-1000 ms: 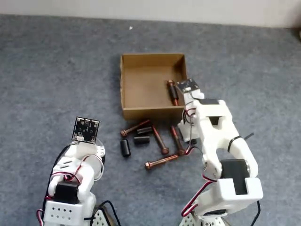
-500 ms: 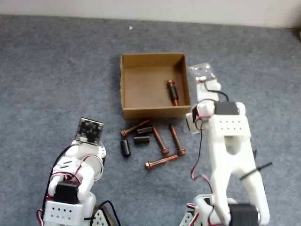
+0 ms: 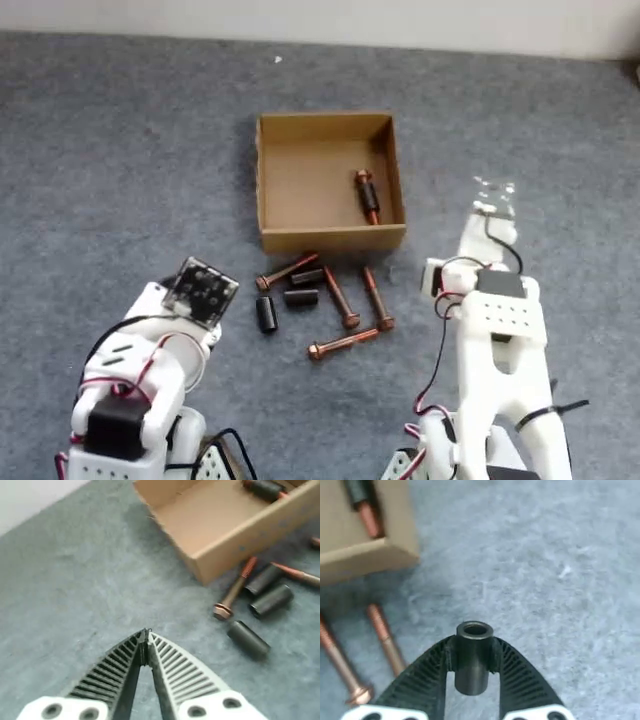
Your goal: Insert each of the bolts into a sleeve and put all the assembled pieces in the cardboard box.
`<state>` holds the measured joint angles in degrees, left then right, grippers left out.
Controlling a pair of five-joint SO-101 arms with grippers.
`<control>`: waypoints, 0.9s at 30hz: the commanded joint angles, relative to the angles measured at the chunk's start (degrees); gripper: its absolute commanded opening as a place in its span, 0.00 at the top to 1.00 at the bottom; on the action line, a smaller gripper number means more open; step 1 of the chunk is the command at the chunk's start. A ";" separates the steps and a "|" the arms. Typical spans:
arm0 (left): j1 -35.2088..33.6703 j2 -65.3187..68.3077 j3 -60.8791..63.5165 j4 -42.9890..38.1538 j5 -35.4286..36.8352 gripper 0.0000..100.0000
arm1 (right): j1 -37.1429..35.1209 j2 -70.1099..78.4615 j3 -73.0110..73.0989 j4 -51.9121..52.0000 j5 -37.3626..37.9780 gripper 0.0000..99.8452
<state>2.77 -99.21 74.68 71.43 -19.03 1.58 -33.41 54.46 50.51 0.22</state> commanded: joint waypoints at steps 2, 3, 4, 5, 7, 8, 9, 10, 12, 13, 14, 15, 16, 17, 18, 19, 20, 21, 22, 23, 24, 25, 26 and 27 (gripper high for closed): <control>7.69 15.60 -9.27 0.09 -2.64 0.96 | 5.41 -2.33 -0.57 -3.74 -2.29 0.99; 9.19 19.03 -11.03 0.09 -4.48 0.96 | 6.02 -2.15 -0.57 -3.74 -2.20 0.99; 10.59 22.11 -12.79 0.09 -6.86 0.95 | 6.64 -1.98 -0.57 -3.74 -2.11 0.99; 12.00 25.10 -14.20 0.09 -9.41 0.93 | 7.34 -1.98 -0.66 -3.74 -2.11 0.99; 14.37 30.73 -16.31 0.09 -13.19 0.88 | 8.75 -2.33 -0.66 -3.74 -2.11 0.99; 15.34 33.36 -17.19 -0.18 -14.59 0.87 | 9.45 -2.42 -0.66 -3.74 -2.11 0.99; 16.48 35.91 -18.24 -1.41 -15.74 0.86 | 10.15 -2.42 -0.66 -3.74 -2.11 0.99; 17.36 38.46 -19.30 -2.81 -16.70 0.85 | 10.77 -2.42 -0.66 -3.74 -2.11 0.99; 19.12 43.30 -21.23 -5.80 -18.37 0.85 | 11.56 -2.42 -0.66 -3.74 -2.20 0.99; 20.09 45.85 -22.20 -7.12 -19.34 0.85 | 11.65 -2.42 -0.66 -3.74 -2.20 0.99; 21.05 48.40 -23.25 -8.26 -20.40 0.85 | 11.65 -2.42 -0.66 -3.74 -2.20 0.99; 22.02 51.12 -24.31 -9.05 -21.63 0.85 | 11.65 -2.42 -0.66 -3.82 -2.20 0.99; 23.08 53.85 -25.45 -9.32 -22.77 0.85 | 11.65 -2.42 -0.66 -4.26 -2.20 0.99; 24.04 56.57 -26.59 -9.41 -24.09 0.85 | 11.74 -2.42 -0.66 -4.44 -2.20 0.99; 24.84 59.30 -27.74 -9.41 -25.41 0.85 | 11.74 -2.33 -0.66 -4.44 -2.20 0.99; 25.36 61.85 -28.79 -9.67 -26.81 0.85 | 12.00 -2.42 -0.66 -4.44 -2.20 0.99; 25.80 64.57 -29.93 -9.85 -28.22 0.85 | 12.62 -2.42 -0.66 -4.44 -2.20 0.99; 26.24 66.95 -31.16 -9.93 -29.63 0.85 | 13.14 -2.42 -0.66 -4.44 -2.20 0.99; 26.68 69.41 -32.31 -10.37 -30.95 0.85 | 13.85 -2.42 -0.66 -4.44 -2.20 0.99; 27.03 71.78 -33.45 -10.99 -32.00 0.85 | 14.64 -2.42 -0.75 -4.44 -2.20 0.99; 27.38 74.07 -34.68 -11.87 -32.88 0.85 | 15.25 -2.42 -0.75 -4.44 -2.20 0.99; 27.74 76.35 -35.74 -12.84 -33.67 0.85 | 15.69 -2.42 -0.92 -4.44 -2.20 0.99; 28.09 78.55 -36.88 -13.89 -34.37 0.85 | 16.04 -2.42 -1.63 -4.26 -2.20 0.99; 28.53 80.92 -38.02 -14.86 -34.90 0.85 | 16.13 -2.42 -2.15 -4.26 -2.20 0.99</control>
<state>29.23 -25.36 42.95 60.53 -51.12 15.91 -33.41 54.55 47.78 -1.45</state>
